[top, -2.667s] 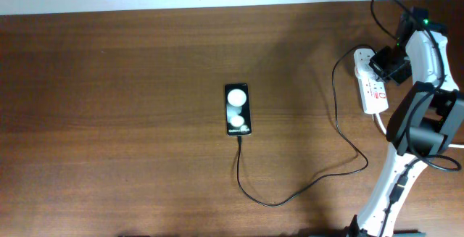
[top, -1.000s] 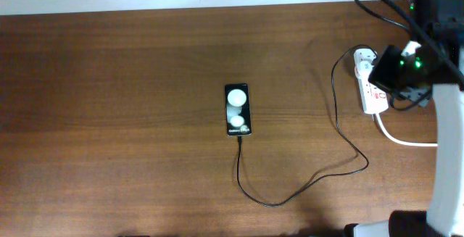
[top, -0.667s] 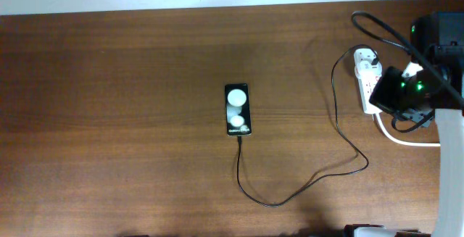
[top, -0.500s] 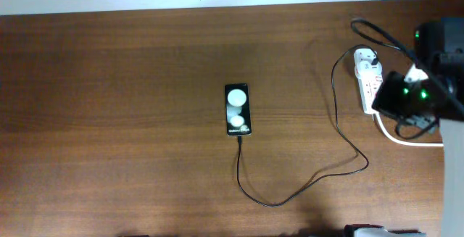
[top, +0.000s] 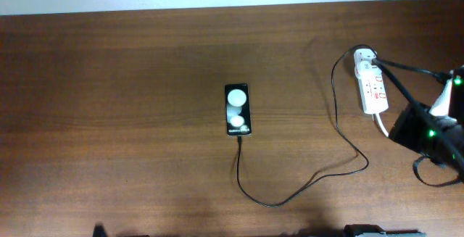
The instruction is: Plug charger to phone and switch on socket
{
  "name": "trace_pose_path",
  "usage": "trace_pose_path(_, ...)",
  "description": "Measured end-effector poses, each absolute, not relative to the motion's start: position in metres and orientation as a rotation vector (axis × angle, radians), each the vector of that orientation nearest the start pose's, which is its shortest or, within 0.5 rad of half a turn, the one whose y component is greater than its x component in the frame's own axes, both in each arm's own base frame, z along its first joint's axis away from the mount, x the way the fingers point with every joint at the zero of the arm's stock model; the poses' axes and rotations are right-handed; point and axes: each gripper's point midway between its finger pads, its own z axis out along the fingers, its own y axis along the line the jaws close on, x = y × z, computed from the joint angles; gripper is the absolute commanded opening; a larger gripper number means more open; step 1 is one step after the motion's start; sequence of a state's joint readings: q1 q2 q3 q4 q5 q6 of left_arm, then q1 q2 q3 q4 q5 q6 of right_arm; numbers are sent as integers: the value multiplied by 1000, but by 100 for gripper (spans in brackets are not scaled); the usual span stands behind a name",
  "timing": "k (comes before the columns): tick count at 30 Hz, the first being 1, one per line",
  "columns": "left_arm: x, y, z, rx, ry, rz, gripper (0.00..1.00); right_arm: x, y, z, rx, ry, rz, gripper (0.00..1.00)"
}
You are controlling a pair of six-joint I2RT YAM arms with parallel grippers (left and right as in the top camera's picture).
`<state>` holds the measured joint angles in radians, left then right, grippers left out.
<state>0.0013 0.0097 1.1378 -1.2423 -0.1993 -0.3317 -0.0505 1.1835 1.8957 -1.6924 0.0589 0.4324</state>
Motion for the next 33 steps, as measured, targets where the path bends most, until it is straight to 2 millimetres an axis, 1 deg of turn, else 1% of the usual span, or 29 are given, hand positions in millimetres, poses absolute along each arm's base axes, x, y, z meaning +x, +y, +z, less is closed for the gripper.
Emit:
trace_pose_path(1, 61, 34, 327, -428, 1650, -76, 99, 200, -20, 361, 628, 2462, 75, 4)
trace_pose_path(2, 79, 34, 315, -430, 1676, -71, 99, 197, -20, 363, 624, 2453, 77, 4)
trace_pose_path(3, 90, 34, 305, -433, 1700, -66, 99, 195, -20, 364, 622, 2444, 78, 4)
trace_pose_path(5, 118, 34, 288, -434, 1712, -64, 99, 190, -20, 368, 614, 2425, 82, 4)
trace_pose_path(8, 149, 34, 268, -434, 1709, -64, 99, 182, -19, 373, 603, 2397, 87, 4)
trace_pose_path(9, 162, 34, 255, -434, 1715, -63, 99, 179, -19, 375, 601, 2387, 89, 4)
trace_pose_path(12, 180, 34, 233, -436, 1730, -60, 99, 173, -19, 379, 596, 2362, 95, 4)
trace_pose_path(14, 193, 34, 236, -430, 1670, -73, 99, 168, -19, 378, 593, 2354, 97, 4)
trace_pose_path(16, 203, 34, 237, -424, 1620, -82, 99, 164, -18, 372, 594, 2369, 93, 4)
trace_pose_path(18, 213, 34, 228, -422, 1596, -88, 99, 163, -18, 367, 595, 2382, 89, 4)
trace_pose_path(19, 219, 34, 217, -422, 1596, -87, 99, 162, -18, 366, 589, 2385, 86, 4)
trace_pose_path(20, 224, 34, 214, -420, 1577, -91, 99, 162, -18, 366, 587, 2387, 85, 4)
trace_pose_path(21, 228, 34, 206, -420, 1575, -92, 99, 162, -18, 366, 586, 2387, 85, 4)
trace_pose_path(23, 235, 34, 180, -422, 1603, -86, 99, 161, -18, 366, 582, 2385, 84, 4)
trace_pose_path(26, 240, 34, 164, -418, 1609, -81, 99, 161, -18, 366, 579, 2385, 83, 4)
trace_pose_path(27, 240, 34, 161, -409, 1614, -71, 99, 161, -18, 366, 567, 2388, 79, 4)
trace_pose_path(29, 240, 34, 162, -387, 1616, -52, 99, 161, -18, 366, 556, 2390, 75, 4)
trace_pose_path(31, 241, 34, 163, -326, 1623, 4, 99, 161, -18, 366, 554, 2391, 74, 4)
trace_pose_path(33, 241, 33, 167, -290, 1613, 24, 99, 161, -18, 366, 551, 2392, 73, 4)
